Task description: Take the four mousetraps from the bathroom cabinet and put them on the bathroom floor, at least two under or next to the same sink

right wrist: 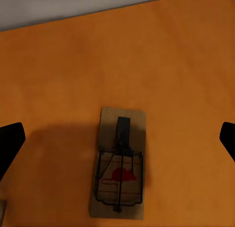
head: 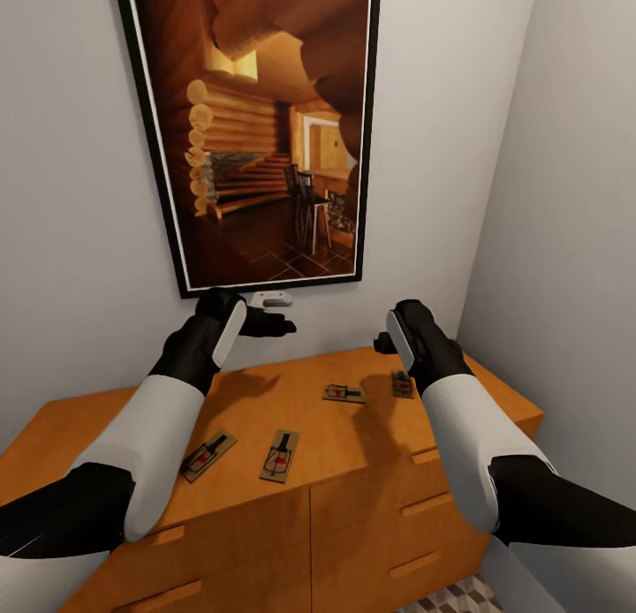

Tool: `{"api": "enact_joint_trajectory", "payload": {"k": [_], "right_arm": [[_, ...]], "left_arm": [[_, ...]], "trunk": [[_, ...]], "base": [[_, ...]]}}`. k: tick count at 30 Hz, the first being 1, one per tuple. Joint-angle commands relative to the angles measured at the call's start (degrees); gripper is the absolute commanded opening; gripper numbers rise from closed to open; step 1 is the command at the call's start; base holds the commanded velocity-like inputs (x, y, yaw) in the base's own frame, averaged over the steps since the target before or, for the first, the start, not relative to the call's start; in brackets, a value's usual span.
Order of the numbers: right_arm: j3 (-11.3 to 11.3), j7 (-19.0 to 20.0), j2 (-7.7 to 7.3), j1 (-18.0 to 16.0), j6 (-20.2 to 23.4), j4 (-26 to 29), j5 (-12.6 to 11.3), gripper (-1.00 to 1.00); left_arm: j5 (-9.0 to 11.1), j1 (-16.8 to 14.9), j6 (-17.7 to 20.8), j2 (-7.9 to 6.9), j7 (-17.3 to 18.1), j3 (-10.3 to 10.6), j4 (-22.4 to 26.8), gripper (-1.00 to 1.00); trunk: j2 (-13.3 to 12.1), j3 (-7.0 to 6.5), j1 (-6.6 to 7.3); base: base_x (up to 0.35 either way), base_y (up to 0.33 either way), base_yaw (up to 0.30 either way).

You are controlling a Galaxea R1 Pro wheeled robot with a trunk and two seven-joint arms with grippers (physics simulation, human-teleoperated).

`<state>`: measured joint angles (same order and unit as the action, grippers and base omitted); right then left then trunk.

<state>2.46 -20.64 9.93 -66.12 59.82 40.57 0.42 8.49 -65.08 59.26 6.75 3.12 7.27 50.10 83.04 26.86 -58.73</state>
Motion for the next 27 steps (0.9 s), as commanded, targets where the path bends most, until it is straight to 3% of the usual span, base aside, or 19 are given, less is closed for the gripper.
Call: {"api": "enact_joint_trajectory", "payload": {"k": [1,13,17,27], "right_arm": [[0.27,-0.11,0.07,-0.05,0.18,0.04,0.00,1.00],[0.82,-0.07,0.07,-0.10,0.18,-2.16,-0.28,1.00],[1.95,-0.04,-1.20,-0.91,0.18,-4.62,-0.88,1.00],[4.22,-0.02,-2.57,-4.04,0.18,-11.16,-2.52,1.00]], "left_arm": [[0.06,-0.04,0.22,0.03,0.05,0.03,-0.01,1.00],[0.04,-0.04,0.24,0.38,0.05,0.03,-0.30,1.00],[0.04,-0.04,0.24,0.48,0.05,0.03,-0.62,1.00],[0.04,-0.04,0.24,1.14,0.05,0.03,-1.71,1.00]], "trunk": [[0.04,0.07,0.00],[0.04,0.07,0.00],[0.04,0.07,0.00],[0.04,0.07,0.00]], "base": [[0.003,0.000,0.000],[0.001,0.000,0.000],[0.000,0.000,0.000],[0.000,0.000,0.000]]}}
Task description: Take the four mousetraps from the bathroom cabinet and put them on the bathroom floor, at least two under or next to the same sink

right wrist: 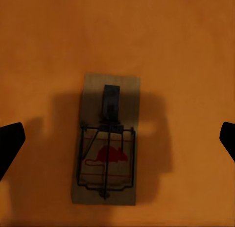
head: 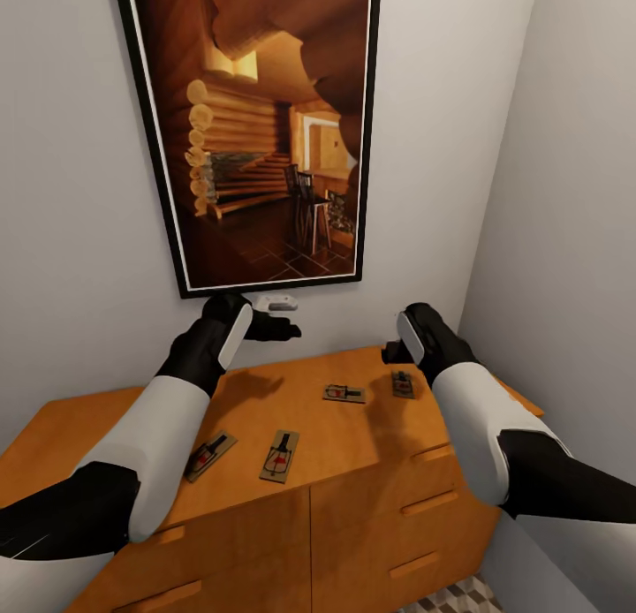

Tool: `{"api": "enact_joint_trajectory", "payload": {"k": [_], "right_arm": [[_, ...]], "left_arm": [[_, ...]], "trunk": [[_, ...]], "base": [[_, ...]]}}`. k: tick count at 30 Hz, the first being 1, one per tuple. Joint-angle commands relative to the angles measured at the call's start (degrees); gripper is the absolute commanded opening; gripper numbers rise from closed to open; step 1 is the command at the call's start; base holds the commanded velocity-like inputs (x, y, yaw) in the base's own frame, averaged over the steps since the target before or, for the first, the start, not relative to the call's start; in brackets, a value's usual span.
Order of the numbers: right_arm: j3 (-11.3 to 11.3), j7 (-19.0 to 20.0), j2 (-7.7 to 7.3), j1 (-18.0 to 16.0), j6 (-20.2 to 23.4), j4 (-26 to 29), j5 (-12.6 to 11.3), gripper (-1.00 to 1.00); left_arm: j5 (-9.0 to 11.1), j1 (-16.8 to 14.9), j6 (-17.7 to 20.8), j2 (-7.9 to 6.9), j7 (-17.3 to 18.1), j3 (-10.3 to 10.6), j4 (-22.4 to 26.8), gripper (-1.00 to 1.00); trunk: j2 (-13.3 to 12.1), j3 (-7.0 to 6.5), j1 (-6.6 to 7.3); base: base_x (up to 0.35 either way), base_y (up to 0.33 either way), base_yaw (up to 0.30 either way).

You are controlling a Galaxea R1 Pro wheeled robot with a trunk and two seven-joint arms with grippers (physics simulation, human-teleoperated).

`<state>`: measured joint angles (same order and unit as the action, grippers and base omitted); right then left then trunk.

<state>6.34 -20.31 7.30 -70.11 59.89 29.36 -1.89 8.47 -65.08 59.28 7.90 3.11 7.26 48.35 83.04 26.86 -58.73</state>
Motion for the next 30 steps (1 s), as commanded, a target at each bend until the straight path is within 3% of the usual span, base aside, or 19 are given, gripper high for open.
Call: {"api": "enact_joint_trajectory", "payload": {"k": [1,22,30], "right_arm": [[0.43,-0.34,0.02,-0.22,0.11,-0.32,-0.31,1.00],[0.92,-0.34,-1.20,-1.06,0.11,-1.96,-0.88,1.00],[1.48,-0.34,-1.52,-1.08,0.11,-3.53,-2.64,1.00]], "left_arm": [[0.06,-0.04,0.22,0.06,0.05,0.03,-0.08,1.00],[-0.03,-0.04,0.20,0.35,0.05,0.03,-0.62,1.00],[-0.03,-0.04,0.15,0.36,0.05,0.03,-0.63,1.00]], "trunk": [[0.04,0.07,0.00],[0.04,0.07,0.00],[0.04,0.07,0.00]], "base": [[0.000,0.000,0.000],[0.000,0.000,0.000],[0.000,0.000,0.000]]}}
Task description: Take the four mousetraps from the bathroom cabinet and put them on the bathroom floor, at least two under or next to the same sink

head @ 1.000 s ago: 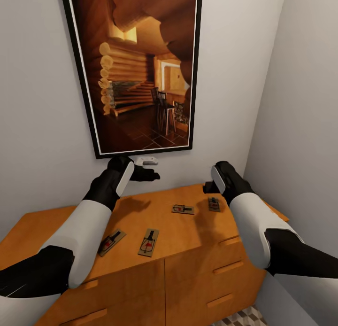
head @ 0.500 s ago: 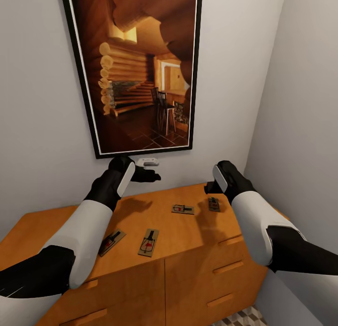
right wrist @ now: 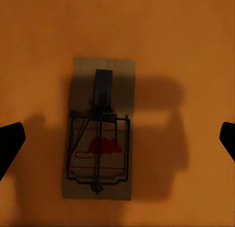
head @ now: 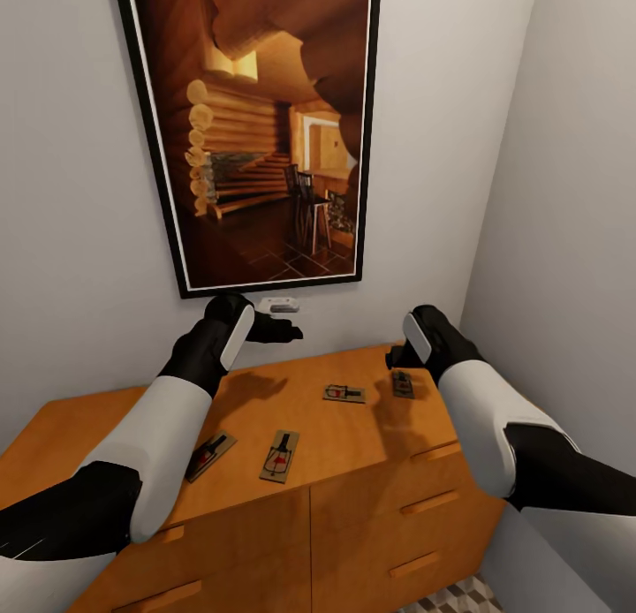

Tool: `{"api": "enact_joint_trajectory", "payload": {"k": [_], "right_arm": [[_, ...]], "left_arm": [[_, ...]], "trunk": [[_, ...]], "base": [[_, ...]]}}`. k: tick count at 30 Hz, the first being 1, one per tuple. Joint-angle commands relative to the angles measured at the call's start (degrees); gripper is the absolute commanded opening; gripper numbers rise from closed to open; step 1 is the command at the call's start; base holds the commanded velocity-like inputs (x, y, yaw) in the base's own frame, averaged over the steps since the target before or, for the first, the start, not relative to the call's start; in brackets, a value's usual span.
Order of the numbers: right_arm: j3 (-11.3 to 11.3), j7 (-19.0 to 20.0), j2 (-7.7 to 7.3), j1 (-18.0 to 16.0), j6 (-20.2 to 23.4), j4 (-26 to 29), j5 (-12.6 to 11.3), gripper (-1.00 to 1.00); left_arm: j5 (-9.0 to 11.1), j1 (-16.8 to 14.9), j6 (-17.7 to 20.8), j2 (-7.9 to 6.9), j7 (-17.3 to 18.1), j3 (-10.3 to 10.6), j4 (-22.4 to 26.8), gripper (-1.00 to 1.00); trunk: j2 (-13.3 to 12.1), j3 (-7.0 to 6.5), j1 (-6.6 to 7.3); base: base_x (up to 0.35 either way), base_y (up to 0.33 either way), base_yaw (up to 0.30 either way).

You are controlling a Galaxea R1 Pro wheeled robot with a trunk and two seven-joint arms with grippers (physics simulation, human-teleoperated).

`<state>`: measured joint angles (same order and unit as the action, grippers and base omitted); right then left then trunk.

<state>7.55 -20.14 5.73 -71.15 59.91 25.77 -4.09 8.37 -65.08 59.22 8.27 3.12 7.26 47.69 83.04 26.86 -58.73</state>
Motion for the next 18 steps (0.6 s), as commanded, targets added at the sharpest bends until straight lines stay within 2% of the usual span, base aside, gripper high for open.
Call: {"api": "enact_joint_trajectory", "payload": {"k": [1,9,18], "right_arm": [[0.38,-0.51,-0.09,-0.04,0.09,-0.30,-0.78,1.00],[0.78,-0.51,-1.26,-0.04,-0.89,-2.35,-2.65,1.00],[0.87,-0.51,-1.33,-0.04,-1.54,-2.77,-3.04,1.00]], "left_arm": [[0.07,-0.04,0.23,-0.01,0.05,0.04,0.04,1.00],[0.10,-0.04,0.21,-0.01,0.07,0.04,0.02,1.00],[0.15,-0.04,0.20,-0.01,0.07,0.04,0.03,1.00]], "trunk": [[0.04,0.07,0.00],[0.04,0.07,0.00],[0.04,0.07,0.00]], "base": [[0.000,0.000,0.000],[0.000,0.000,0.000],[0.000,0.000,0.000]]}}
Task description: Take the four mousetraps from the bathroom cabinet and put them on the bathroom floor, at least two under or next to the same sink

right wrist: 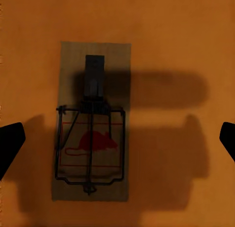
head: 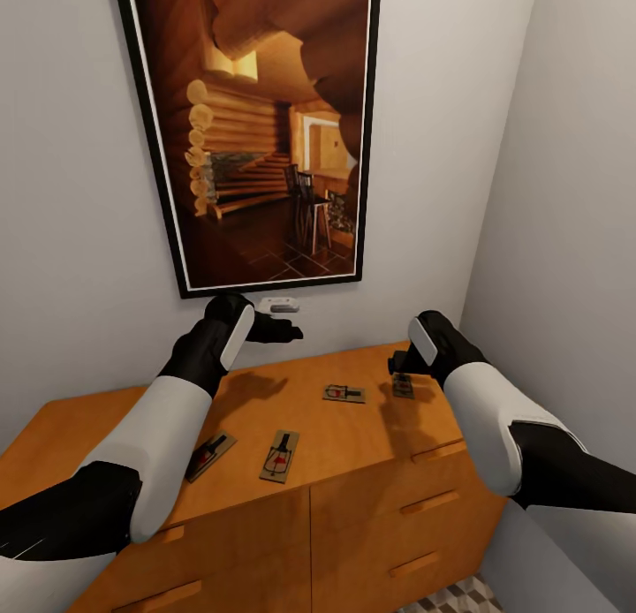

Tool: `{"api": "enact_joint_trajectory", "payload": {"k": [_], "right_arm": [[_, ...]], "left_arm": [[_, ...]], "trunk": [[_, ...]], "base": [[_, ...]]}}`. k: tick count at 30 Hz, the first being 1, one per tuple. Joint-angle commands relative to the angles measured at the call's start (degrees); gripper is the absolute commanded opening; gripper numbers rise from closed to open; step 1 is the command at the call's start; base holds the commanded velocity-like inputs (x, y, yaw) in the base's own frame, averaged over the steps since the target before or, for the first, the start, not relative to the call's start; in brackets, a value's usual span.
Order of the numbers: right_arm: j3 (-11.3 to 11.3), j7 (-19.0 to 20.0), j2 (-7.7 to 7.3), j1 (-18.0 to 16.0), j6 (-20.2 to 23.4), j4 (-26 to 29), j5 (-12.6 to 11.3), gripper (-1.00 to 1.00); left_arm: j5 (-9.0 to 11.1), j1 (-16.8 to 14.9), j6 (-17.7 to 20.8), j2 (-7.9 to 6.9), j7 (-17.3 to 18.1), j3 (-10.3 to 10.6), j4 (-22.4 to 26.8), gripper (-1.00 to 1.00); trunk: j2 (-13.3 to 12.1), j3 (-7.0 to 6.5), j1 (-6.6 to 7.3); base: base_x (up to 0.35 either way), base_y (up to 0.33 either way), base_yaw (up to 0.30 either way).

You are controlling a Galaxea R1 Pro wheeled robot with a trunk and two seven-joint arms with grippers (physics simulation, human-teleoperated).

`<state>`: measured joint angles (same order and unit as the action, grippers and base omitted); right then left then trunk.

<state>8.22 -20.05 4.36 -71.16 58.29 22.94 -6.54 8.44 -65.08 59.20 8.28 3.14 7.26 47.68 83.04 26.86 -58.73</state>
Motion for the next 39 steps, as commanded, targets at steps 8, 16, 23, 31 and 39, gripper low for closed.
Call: {"api": "enact_joint_trajectory", "payload": {"k": [8,16,23,31,39], "right_arm": [[0.21,-0.60,0.20,-0.03,-0.41,-0.05,-0.70,1.00],[0.21,-0.60,0.43,-0.03,-1.64,-0.33,-1.29,1.00],[0.21,-0.60,0.60,-0.03,-3.74,-2.61,-3.55,1.00],[0.15,-0.60,0.52,-0.03,-5.82,-4.73,-4.54,1.00],[0.13,-0.60,0.47,-0.03,-6.48,-5.23,-4.75,1.00]], "left_arm": [[0.08,-0.04,0.22,-0.01,0.03,0.02,-0.02,1.00],[0.08,-0.04,0.21,-0.01,0.09,0.03,-0.04,1.00],[0.08,-0.04,0.21,-0.01,0.06,-0.02,-0.10,1.00],[0.14,-0.04,0.21,-0.01,0.06,-0.02,-0.13,1.00],[0.16,-0.04,0.21,-0.01,0.09,-0.05,-0.13,1.00]], "trunk": [[0.04,0.07,0.00],[0.04,0.07,0.00],[0.04,0.07,0.00],[0.04,0.07,0.00],[0.04,0.07,0.00]], "base": [[0.000,0.000,0.000],[0.000,0.000,0.000],[0.000,0.000,0.000],[0.000,0.000,0.000],[0.000,0.000,0.000]]}}
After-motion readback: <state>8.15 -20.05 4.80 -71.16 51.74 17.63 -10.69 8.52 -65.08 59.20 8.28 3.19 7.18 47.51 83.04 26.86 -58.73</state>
